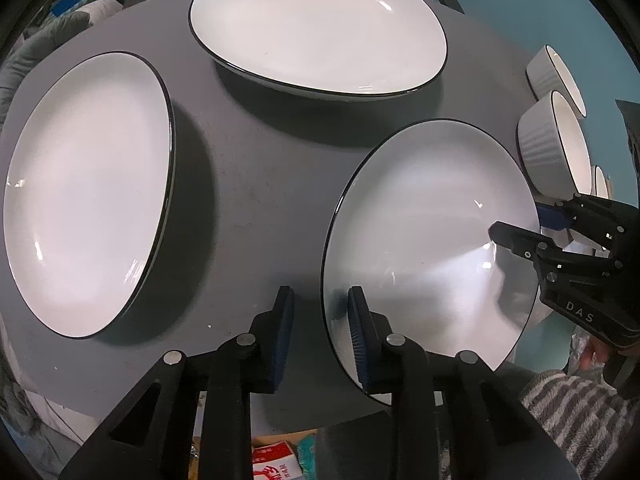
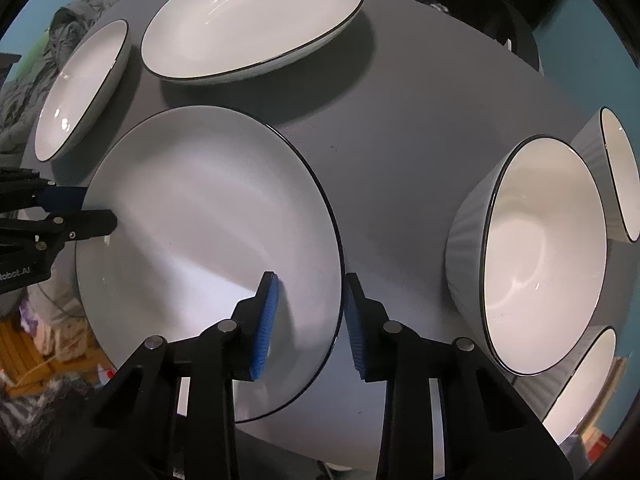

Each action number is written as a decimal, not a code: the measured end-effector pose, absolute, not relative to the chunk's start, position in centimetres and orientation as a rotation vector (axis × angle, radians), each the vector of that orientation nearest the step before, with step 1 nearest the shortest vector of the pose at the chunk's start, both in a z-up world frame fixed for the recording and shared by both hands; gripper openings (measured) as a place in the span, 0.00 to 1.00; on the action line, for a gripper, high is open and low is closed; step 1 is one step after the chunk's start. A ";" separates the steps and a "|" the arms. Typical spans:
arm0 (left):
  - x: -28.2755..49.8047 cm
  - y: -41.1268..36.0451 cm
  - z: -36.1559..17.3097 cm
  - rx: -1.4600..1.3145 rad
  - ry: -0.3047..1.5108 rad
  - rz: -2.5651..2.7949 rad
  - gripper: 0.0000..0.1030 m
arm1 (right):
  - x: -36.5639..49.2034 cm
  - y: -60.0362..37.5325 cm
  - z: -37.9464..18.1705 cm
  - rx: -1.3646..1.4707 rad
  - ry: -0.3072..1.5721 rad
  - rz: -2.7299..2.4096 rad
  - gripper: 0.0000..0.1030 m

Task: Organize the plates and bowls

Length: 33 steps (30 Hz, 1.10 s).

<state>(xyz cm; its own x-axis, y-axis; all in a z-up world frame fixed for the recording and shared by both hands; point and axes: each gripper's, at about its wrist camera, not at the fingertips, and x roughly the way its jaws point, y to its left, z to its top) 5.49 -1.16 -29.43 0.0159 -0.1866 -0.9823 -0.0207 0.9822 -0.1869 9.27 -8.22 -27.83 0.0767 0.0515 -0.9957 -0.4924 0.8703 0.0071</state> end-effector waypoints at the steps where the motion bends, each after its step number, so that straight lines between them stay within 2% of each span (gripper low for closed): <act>1: 5.5 -1.3 -29.5 -0.162 1.554 -0.133 0.24 | 9.2 -8.2 -27.9 -0.372 1.448 0.420 0.31; 6: 7.2 -1.7 -30.1 -0.161 1.567 -0.145 0.24 | 9.6 -8.3 -28.6 -0.347 1.480 0.427 0.31; 8: 7.0 -2.3 -30.4 -0.168 1.569 -0.161 0.19 | 9.5 -8.2 -28.7 -0.352 1.491 0.433 0.30; 16: 6.8 -2.7 -31.1 -0.167 1.579 -0.175 0.18 | 10.8 -8.4 -28.9 -0.309 1.526 0.449 0.22; 33: 8.7 -1.4 -32.8 -0.211 1.618 -0.131 0.16 | 13.4 -8.6 -28.7 -0.284 1.558 0.494 0.16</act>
<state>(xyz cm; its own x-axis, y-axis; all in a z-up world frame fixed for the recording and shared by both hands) 8.74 -1.43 -32.76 -0.0479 -0.2153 -0.9754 -0.0561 0.9755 -0.2126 13.43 -8.58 -28.74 -0.0565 0.1218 -0.9909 -0.4715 0.8716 0.1340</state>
